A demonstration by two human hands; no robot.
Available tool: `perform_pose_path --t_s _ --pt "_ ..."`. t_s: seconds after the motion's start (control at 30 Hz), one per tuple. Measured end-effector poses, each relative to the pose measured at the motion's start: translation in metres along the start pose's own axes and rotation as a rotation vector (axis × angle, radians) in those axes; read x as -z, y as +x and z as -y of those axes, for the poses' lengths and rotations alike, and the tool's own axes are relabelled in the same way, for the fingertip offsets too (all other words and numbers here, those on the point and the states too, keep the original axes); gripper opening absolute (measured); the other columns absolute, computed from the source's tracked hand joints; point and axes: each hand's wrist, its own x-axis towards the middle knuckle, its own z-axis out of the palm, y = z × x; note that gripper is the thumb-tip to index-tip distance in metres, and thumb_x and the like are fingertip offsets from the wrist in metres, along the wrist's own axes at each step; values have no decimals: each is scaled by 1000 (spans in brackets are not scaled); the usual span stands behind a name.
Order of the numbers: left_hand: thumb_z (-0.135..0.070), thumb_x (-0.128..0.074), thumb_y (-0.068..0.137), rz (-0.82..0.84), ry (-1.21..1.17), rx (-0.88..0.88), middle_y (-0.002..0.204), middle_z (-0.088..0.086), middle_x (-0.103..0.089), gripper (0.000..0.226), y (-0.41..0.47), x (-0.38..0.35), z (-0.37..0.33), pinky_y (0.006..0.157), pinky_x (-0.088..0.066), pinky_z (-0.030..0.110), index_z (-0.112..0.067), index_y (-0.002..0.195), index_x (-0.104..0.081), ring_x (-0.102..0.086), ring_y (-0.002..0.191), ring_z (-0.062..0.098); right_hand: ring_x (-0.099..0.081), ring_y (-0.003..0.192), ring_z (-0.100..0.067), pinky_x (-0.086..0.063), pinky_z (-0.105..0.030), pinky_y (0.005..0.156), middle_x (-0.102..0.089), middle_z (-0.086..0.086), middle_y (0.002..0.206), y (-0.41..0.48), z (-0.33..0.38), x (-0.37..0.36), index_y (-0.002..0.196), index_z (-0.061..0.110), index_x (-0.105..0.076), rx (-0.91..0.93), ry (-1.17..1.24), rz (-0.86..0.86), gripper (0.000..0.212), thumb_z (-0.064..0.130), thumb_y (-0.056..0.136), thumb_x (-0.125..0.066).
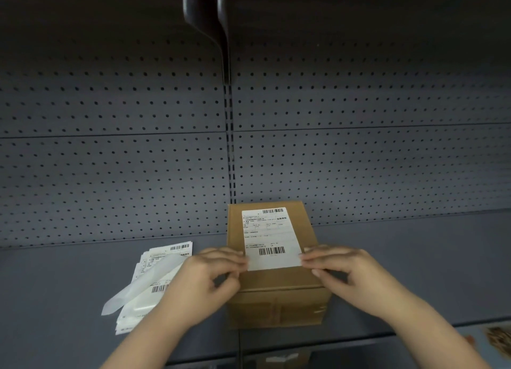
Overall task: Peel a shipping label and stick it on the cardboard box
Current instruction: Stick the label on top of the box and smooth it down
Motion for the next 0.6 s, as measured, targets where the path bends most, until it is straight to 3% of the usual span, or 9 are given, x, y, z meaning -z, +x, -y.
perform_pose_path --t_s 0.4,0.6 --pt "-15 -59 78 -81 -34 5 97 -10 -75 22 -9 -9 1 89 -50 22 -16 89 -79 -65 102 2 -61 113 -5 -47 -26 98 -72 17 110 -3 -9 -11 103 24 -75 51 53 -103 33 0 81 -70" --pt "-12 -60 80 -67 -44 14 104 -9 -74 24 -14 -8 2 92 -50 26 -18 96 -77 -64 108 5 -63 111 -5 -47 -22 98 -69 21 113 -2 -4 -8 102 25 -75 76 40 -108 24 14 82 -69"
